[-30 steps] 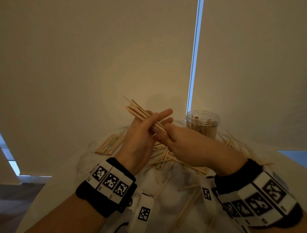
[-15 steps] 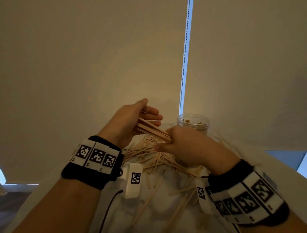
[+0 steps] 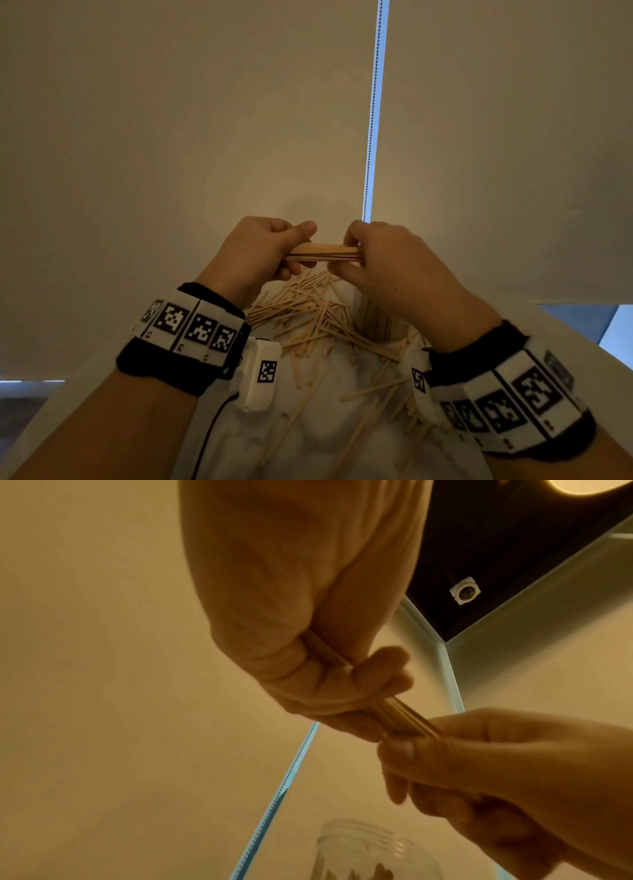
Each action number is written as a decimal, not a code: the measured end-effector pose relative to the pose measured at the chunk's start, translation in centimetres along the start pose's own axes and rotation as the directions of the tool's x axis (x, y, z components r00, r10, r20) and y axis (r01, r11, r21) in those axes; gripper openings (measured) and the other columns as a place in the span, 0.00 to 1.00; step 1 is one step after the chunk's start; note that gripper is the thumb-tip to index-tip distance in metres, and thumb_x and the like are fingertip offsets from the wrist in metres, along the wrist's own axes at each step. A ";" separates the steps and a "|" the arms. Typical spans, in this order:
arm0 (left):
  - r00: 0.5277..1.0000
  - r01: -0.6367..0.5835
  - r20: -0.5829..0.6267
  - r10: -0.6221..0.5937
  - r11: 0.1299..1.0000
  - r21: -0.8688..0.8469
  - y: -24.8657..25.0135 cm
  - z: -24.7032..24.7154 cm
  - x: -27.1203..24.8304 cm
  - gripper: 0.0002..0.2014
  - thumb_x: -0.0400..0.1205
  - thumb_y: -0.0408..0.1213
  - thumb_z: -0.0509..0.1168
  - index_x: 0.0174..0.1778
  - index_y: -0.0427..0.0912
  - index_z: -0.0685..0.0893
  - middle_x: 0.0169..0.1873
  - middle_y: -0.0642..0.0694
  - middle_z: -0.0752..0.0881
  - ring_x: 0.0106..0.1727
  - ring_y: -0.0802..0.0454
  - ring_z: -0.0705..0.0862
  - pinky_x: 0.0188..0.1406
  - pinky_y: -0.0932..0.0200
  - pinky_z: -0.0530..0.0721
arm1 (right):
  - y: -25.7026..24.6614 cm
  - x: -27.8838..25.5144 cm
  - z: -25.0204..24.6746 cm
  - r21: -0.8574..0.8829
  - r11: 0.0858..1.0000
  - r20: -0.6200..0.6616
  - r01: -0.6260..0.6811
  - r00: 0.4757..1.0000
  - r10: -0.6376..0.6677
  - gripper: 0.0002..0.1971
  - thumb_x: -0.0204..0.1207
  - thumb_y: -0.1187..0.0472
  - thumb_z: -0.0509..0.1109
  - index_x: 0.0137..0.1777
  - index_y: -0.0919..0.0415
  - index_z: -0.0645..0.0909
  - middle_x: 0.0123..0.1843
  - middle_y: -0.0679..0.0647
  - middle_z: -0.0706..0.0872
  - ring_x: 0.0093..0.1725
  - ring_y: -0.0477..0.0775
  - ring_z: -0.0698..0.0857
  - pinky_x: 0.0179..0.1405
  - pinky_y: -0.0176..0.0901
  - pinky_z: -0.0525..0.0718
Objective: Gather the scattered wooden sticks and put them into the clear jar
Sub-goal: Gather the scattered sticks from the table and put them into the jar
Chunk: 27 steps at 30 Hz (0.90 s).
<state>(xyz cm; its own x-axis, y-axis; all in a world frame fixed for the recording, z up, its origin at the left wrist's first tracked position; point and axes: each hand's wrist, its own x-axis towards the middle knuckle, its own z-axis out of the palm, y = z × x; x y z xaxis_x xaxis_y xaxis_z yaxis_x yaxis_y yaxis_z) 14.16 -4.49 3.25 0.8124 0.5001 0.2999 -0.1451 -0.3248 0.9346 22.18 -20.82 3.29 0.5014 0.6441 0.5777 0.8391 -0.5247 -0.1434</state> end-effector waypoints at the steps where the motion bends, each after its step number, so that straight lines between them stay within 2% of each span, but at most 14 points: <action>1: 1.000 0.005 0.016 -0.005 1.000 -0.027 0.0 0.1 0.0 0.20 0.84 0.47 0.70 0.44 0.29 0.89 0.29 0.39 0.89 0.22 0.53 0.79 0.20 0.66 0.78 | -0.1 -0.1 0.4 -0.068 0.997 -0.007 0.034 0.999 -0.034 0.19 0.78 0.34 0.63 0.44 0.50 0.78 0.38 0.47 0.80 0.37 0.50 0.80 0.34 0.44 0.76; 3: 0.998 0.022 0.062 -0.021 0.999 -0.024 -0.1 0.2 -0.1 0.22 0.85 0.49 0.68 0.43 0.29 0.89 0.28 0.36 0.87 0.22 0.51 0.80 0.19 0.64 0.79 | -0.2 -0.2 0.9 -0.139 0.989 0.053 0.056 0.997 -0.049 0.28 0.74 0.27 0.53 0.39 0.51 0.79 0.31 0.48 0.79 0.31 0.51 0.82 0.34 0.46 0.83; 4: 0.995 0.029 0.095 -0.030 0.999 0.014 -0.1 0.1 -0.1 0.23 0.84 0.51 0.68 0.42 0.30 0.90 0.29 0.33 0.87 0.21 0.51 0.80 0.19 0.64 0.78 | -0.1 -0.1 1.0 -0.119 0.992 0.102 0.048 0.994 -0.036 0.31 0.71 0.24 0.53 0.38 0.51 0.81 0.30 0.48 0.79 0.30 0.51 0.82 0.34 0.47 0.84; 5: 0.992 0.027 0.120 -0.035 0.998 0.065 -0.2 0.0 -0.1 0.24 0.83 0.53 0.69 0.40 0.31 0.90 0.30 0.31 0.87 0.21 0.51 0.79 0.18 0.64 0.76 | 0.0 0.0 0.9 -0.084 0.996 0.151 0.031 0.988 -0.018 0.32 0.68 0.22 0.55 0.38 0.51 0.82 0.29 0.48 0.80 0.30 0.50 0.82 0.34 0.47 0.84; 7: 0.995 0.005 0.099 -0.017 0.994 0.114 -0.3 0.0 -0.1 0.23 0.81 0.52 0.72 0.36 0.32 0.90 0.25 0.36 0.86 0.18 0.53 0.76 0.16 0.64 0.73 | 0.2 0.1 0.6 0.010 1.000 0.202 -0.004 0.979 0.002 0.31 0.63 0.20 0.62 0.36 0.50 0.81 0.28 0.48 0.80 0.30 0.47 0.82 0.30 0.44 0.78; 9: 1.000 -0.005 0.022 0.004 0.998 0.060 -0.5 0.1 0.1 0.22 0.80 0.50 0.74 0.35 0.31 0.88 0.22 0.41 0.85 0.16 0.54 0.74 0.15 0.64 0.70 | 0.2 0.1 0.1 0.128 0.991 0.150 -0.044 0.988 0.024 0.30 0.65 0.21 0.63 0.37 0.50 0.79 0.27 0.47 0.80 0.30 0.45 0.81 0.28 0.41 0.73; 12: 0.997 -0.026 -0.077 0.020 0.997 -0.072 -0.7 0.7 0.1 0.22 0.81 0.48 0.73 0.38 0.28 0.89 0.27 0.36 0.87 0.16 0.54 0.73 0.15 0.64 0.69 | 0.4 0.0 -0.4 0.169 0.979 -0.021 -0.118 0.992 0.123 0.28 0.77 0.26 0.56 0.39 0.49 0.81 0.28 0.48 0.82 0.32 0.46 0.81 0.32 0.43 0.76; 14: 0.995 -0.046 -0.099 0.030 0.985 -0.166 -0.7 1.3 0.1 0.21 0.83 0.46 0.72 0.39 0.27 0.88 0.29 0.33 0.87 0.17 0.53 0.73 0.16 0.64 0.70 | 0.8 0.2 -0.6 0.240 0.953 -0.076 -0.183 0.976 0.206 0.27 0.81 0.34 0.58 0.32 0.53 0.81 0.26 0.50 0.81 0.30 0.47 0.80 0.29 0.41 0.73; 17: 0.998 -0.029 -0.069 0.011 0.963 -0.268 -0.6 2.7 -0.3 0.19 0.85 0.44 0.69 0.38 0.31 0.88 0.31 0.34 0.87 0.19 0.52 0.74 0.16 0.65 0.71 | 1.5 0.5 -1.0 0.318 0.923 -0.123 -0.217 0.956 0.268 0.24 0.81 0.45 0.61 0.30 0.62 0.81 0.24 0.57 0.76 0.24 0.50 0.73 0.24 0.40 0.67; 19: 0.999 0.035 -0.020 -0.044 0.942 -0.334 -0.5 3.5 -0.4 0.17 0.86 0.44 0.67 0.41 0.32 0.88 0.33 0.34 0.88 0.20 0.53 0.75 0.16 0.66 0.72 | 1.9 0.5 -1.5 0.283 0.933 -0.147 -0.221 0.951 0.270 0.23 0.81 0.47 0.61 0.31 0.62 0.84 0.23 0.57 0.76 0.23 0.49 0.72 0.22 0.38 0.64; 23: 0.978 0.207 0.121 -0.170 0.856 -0.474 0.1 3.9 -0.5 0.19 0.90 0.48 0.59 0.57 0.34 0.84 0.47 0.30 0.91 0.27 0.50 0.85 0.22 0.64 0.84 | 3.6 0.6 -3.3 0.297 0.919 -0.200 -0.260 0.924 0.325 0.23 0.80 0.48 0.62 0.26 0.60 0.80 0.19 0.53 0.74 0.22 0.50 0.75 0.22 0.41 0.67; 25: 0.971 0.239 0.120 -0.207 0.825 -0.512 0.1 3.8 -0.4 0.16 0.91 0.43 0.57 0.63 0.34 0.81 0.49 0.28 0.91 0.32 0.47 0.88 0.28 0.62 0.88 | 5.4 0.6 -4.4 0.307 0.898 -0.240 -0.316 0.887 0.394 0.24 0.80 0.48 0.63 0.25 0.61 0.78 0.19 0.52 0.74 0.22 0.52 0.74 0.23 0.42 0.67; 27: 0.970 0.238 0.073 -0.232 0.838 -0.490 -0.4 3.8 -0.3 0.12 0.90 0.34 0.59 0.66 0.35 0.80 0.51 0.31 0.92 0.39 0.47 0.90 0.35 0.59 0.90 | 7.4 0.6 -5.2 0.275 0.886 -0.291 -0.374 0.845 0.448 0.23 0.80 0.49 0.63 0.26 0.62 0.80 0.21 0.57 0.77 0.25 0.57 0.76 0.25 0.44 0.69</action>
<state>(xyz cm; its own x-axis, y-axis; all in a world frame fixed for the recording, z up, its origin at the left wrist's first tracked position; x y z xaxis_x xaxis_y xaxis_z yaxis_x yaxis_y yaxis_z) 16.13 -7.59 2.01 0.8630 0.5016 0.0596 -0.2052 0.2402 0.9488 27.61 -27.22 6.77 0.7382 0.1474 0.6583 0.6136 -0.5522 -0.5645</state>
